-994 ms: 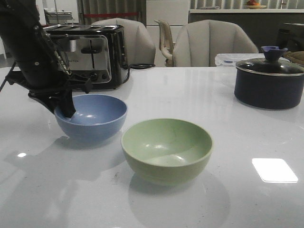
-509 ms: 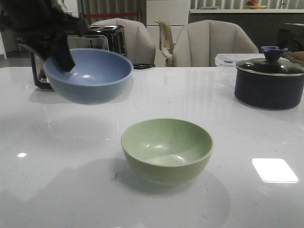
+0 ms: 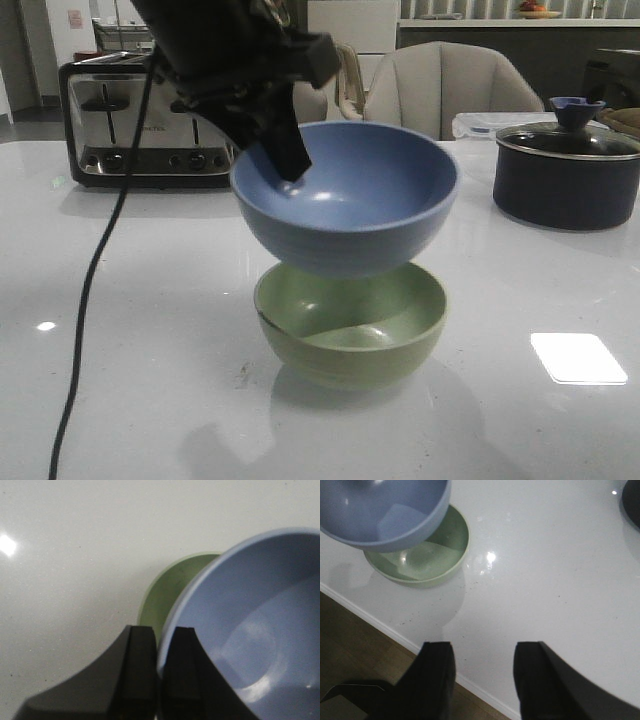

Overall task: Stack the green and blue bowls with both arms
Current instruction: 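Lift the blue bowl and move it over the green bowl, then lower the blue bowl into the green bowl and release it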

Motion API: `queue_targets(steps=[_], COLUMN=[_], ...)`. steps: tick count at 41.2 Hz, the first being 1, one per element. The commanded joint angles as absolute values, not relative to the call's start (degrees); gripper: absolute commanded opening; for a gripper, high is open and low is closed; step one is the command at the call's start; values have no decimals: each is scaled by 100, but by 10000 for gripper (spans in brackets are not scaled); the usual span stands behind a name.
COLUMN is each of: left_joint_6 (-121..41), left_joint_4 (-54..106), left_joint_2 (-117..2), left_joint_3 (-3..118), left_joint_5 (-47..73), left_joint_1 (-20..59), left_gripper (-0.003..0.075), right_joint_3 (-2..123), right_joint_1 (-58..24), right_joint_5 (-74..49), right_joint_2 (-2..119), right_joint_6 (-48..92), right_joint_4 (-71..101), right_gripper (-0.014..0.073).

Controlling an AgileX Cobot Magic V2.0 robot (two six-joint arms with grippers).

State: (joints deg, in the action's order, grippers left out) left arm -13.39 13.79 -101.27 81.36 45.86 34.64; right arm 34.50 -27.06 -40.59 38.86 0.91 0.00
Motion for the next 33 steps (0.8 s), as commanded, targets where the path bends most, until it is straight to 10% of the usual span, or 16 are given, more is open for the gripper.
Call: queue_targets(steps=[1,12,24,33], left_joint_6=[-1353,-1330,-1322,-1322], left_joint_4=[1499,1608,1558,1202], left_joint_2=[-10133,-10594,-10568,-9888], left_joint_3=[8305,8305,8359,8542], left_joint_5=[4070,3889,4055,4574], left_joint_1=[3504,3504,3469,3452], left_gripper=[101,111,525,532], right_joint_3=[3595,3595,3595,3595], right_joint_1=[-2718,-2718,-2718,-2718], right_joint_5=[-3707,-3707,-3707,-3707], right_joint_2=[3865,3865,3865,3865], right_joint_6=[143,143,143,143], right_joint_4=[-31,-31,-31,-31], right_gripper=[409,409,409,409])
